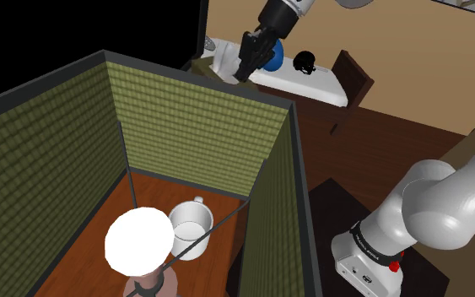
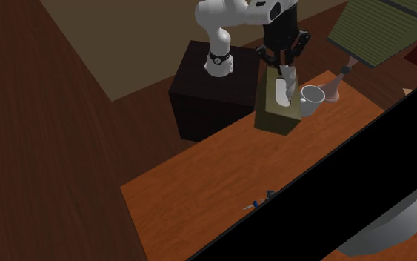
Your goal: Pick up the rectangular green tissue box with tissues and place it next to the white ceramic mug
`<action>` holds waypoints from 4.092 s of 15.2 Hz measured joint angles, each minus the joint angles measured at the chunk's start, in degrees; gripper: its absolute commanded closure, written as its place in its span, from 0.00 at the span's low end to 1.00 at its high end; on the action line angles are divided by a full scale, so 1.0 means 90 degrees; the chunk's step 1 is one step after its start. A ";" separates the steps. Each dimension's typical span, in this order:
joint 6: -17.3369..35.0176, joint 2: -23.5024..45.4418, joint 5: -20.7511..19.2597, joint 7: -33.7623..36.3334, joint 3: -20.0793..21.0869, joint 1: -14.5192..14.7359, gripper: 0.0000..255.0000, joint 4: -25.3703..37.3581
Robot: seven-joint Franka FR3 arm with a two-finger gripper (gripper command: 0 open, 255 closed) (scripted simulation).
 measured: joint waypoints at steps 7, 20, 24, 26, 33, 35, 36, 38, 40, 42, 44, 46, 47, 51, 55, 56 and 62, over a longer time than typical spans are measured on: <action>0.0464 -0.0164 0.0093 -0.0048 0.0097 0.0057 1.00 -0.0613; 0.1513 0.0016 0.0341 -0.0455 0.0147 0.0129 1.00 -0.1538; 0.1837 0.0106 0.0438 -0.0587 0.0165 0.0161 1.00 -0.1786; 0.1998 0.0196 0.0487 -0.0660 0.0169 0.0175 1.00 -0.1867; 0.2573 0.0443 0.0705 -0.0947 0.0182 0.0240 1.00 -0.2231; 0.2735 0.0506 0.0777 -0.1028 0.0188 0.0264 1.00 -0.2339; 0.2827 0.0565 0.0818 -0.1079 0.0190 0.0276 1.00 -0.2377; 0.2975 0.0676 0.0890 -0.1191 0.0177 0.0288 1.00 -0.2433; 0.3155 0.0785 0.0980 -0.1272 0.0195 0.0323 1.00 -0.2506; 0.3302 0.0891 0.1062 -0.1376 0.0192 0.0342 1.00 -0.2561; 0.3343 0.0919 0.1084 -0.1398 0.0195 0.0349 1.00 -0.2575; 0.3353 0.0924 0.1090 -0.1405 0.0195 0.0351 1.00 -0.2580; 0.3355 0.0925 0.1091 -0.1406 0.0195 0.0351 1.00 -0.2581; 0.3357 0.0925 0.1092 -0.1408 0.0195 0.0351 0.00 -0.2581; 0.3271 0.0856 0.1052 -0.1399 0.0169 0.0324 0.00 -0.2572; 0.3119 0.0701 0.0978 -0.1329 0.0154 0.0295 0.00 -0.2570; 0.2552 0.0279 0.0737 -0.1197 0.0042 0.0159 0.00 -0.2455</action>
